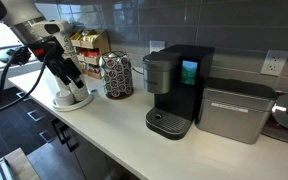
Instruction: Remove one cup from the right tall cups stack on a tray and put it on the counter top facing down
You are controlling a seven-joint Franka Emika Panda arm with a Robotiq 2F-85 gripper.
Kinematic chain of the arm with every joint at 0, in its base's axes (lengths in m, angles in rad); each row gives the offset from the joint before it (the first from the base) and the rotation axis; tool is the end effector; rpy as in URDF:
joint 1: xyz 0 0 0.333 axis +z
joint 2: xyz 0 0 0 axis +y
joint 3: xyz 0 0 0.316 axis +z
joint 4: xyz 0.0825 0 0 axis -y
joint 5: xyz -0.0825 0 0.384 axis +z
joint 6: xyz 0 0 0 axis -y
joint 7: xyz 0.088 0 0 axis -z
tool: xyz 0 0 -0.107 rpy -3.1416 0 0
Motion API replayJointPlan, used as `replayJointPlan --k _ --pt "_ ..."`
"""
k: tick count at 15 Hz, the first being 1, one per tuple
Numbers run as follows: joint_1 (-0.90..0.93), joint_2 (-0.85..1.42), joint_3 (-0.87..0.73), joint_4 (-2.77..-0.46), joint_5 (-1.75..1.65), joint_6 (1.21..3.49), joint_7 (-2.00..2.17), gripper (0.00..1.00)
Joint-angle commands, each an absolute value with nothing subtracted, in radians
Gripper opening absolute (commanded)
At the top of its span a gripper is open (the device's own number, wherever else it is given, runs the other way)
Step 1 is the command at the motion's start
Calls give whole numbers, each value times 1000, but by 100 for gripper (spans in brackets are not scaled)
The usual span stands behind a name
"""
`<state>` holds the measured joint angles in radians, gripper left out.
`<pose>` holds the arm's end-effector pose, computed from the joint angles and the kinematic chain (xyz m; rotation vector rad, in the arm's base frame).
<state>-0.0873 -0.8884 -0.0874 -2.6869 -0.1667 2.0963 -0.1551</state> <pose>0.3094 -0.0649 0.5126 2.9795 0.0963 0.4216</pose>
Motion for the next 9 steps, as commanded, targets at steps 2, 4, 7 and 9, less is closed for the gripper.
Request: replayJointPlan --k 2,4,7,9 --pt "-82 -888 -91 -2685 -170 2094 -152 100" --pt "-82 -888 -91 -2685 -170 2094 -152 100" --pt "-59 -878 -83 -2678 -162 2096 -165 100" --pt "-8 -875 -67 -2660 -144 2099 -191 100"
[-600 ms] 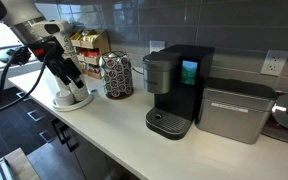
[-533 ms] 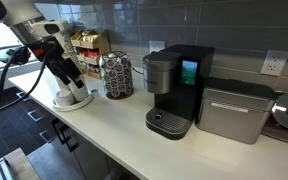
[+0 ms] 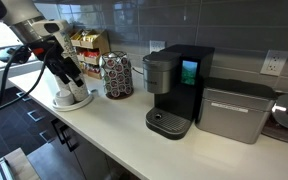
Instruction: Remove one cup from the right tall cups stack on a tray and put it on the counter top facing down
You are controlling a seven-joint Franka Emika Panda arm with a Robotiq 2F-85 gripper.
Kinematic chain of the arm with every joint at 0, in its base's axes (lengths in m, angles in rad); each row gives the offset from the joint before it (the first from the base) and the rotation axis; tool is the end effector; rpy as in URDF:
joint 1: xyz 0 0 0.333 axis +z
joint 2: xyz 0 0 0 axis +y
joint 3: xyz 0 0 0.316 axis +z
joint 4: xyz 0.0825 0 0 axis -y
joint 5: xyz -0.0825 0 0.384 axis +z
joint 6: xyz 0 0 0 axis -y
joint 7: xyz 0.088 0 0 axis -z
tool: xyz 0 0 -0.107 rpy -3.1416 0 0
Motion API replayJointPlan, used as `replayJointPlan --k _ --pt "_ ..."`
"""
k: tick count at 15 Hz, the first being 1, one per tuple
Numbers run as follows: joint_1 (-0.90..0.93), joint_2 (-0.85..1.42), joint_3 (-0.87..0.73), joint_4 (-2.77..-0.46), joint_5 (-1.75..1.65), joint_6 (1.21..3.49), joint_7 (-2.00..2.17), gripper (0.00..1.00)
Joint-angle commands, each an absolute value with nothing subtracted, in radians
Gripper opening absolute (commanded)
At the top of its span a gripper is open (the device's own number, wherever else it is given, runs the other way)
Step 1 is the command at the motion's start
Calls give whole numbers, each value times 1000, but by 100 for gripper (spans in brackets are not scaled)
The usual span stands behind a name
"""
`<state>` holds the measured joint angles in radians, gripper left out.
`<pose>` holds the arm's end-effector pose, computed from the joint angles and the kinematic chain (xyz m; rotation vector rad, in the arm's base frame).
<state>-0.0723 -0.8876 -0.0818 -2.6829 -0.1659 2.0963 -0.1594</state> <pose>0.3111 -0.0585 0.5146 2.9753 0.1301 0.4268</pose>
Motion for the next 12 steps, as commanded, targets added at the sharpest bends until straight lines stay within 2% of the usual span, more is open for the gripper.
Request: replayJointPlan --k 1,7,12 --pt "25 -877 -58 -2648 -133 2099 -211 100" --pt "232 -857 -1 -2523 -44 2089 -315 100" --pt "330 -812 15 -2445 -9 2103 -403 100"
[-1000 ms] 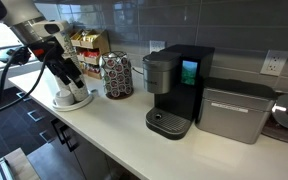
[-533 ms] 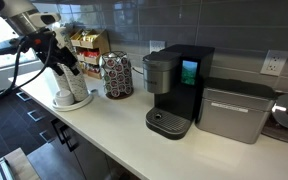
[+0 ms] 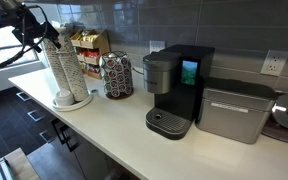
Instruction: Remove one cup from the right tall cups stack on a tray and put it on the counter top facing down
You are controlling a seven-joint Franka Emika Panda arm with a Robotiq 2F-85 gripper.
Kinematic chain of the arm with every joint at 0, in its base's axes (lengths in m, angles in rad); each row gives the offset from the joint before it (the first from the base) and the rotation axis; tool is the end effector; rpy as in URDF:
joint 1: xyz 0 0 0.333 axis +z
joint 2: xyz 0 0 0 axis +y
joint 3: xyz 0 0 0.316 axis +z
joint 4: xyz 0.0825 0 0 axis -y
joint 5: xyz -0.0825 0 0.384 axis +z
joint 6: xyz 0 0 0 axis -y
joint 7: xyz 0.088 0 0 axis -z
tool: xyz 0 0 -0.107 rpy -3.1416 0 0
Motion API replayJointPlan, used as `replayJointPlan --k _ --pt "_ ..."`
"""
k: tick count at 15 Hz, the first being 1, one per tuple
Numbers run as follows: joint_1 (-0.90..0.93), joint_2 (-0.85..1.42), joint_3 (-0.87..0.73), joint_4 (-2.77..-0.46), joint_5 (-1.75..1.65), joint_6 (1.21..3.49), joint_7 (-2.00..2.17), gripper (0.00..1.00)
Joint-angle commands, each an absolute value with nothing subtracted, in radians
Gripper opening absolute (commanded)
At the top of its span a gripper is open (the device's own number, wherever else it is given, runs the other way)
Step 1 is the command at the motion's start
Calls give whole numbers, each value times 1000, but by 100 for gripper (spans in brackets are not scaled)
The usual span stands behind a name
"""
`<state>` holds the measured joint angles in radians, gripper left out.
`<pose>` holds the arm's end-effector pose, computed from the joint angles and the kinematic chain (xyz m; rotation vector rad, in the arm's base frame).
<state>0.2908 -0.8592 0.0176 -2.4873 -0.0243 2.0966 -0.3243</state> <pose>0.3138 0.1005 0.6065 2.8641 0.9443 0.7188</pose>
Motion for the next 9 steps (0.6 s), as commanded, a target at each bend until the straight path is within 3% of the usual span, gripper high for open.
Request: replayJointPlan --k 1,9 --pt "299 -849 26 -2471 -15 2095 -351 100" --pt "335 -823 15 -2437 35 2111 -374 100"
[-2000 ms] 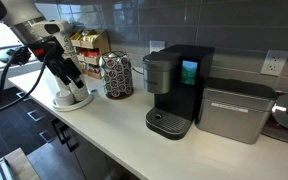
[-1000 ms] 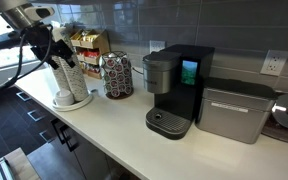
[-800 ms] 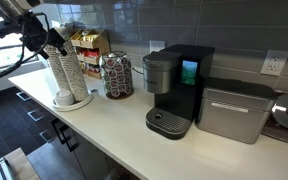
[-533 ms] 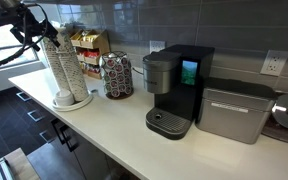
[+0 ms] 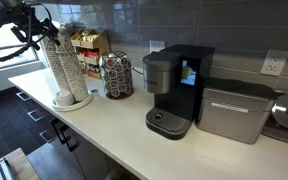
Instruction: Remove one cup from the right tall cups stack on a tray and put it on the counter top facing down
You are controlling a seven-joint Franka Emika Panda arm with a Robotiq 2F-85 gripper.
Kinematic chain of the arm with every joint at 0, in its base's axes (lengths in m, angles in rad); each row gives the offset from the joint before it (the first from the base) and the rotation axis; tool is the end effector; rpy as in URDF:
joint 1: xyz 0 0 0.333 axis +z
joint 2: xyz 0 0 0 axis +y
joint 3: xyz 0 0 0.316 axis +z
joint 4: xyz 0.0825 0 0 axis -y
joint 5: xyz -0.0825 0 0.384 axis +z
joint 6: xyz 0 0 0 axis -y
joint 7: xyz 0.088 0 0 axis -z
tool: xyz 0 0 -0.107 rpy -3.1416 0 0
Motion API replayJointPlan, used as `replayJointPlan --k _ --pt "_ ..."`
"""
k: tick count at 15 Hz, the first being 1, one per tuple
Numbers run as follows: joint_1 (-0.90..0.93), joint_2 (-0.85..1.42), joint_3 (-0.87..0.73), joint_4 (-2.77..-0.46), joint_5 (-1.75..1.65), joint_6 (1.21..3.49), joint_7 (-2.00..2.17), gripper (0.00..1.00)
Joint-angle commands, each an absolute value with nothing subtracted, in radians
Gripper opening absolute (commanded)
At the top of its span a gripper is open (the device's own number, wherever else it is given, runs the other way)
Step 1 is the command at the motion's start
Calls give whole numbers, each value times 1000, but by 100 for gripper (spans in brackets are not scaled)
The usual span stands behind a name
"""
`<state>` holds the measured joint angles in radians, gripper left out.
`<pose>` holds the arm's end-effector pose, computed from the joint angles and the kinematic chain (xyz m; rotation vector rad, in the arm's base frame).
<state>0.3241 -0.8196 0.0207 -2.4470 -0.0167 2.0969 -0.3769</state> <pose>0.3199 0.1162 0.6140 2.8217 1.0680 0.7203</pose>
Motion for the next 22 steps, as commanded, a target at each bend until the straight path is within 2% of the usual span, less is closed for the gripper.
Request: replayJointPlan --k 1,4,22 --pt "343 -823 10 -2431 57 2112 -375 100" --pt "354 -818 13 -2416 130 2127 -361 100" --pt "444 -706 2 -2478 193 2602 -394 100"
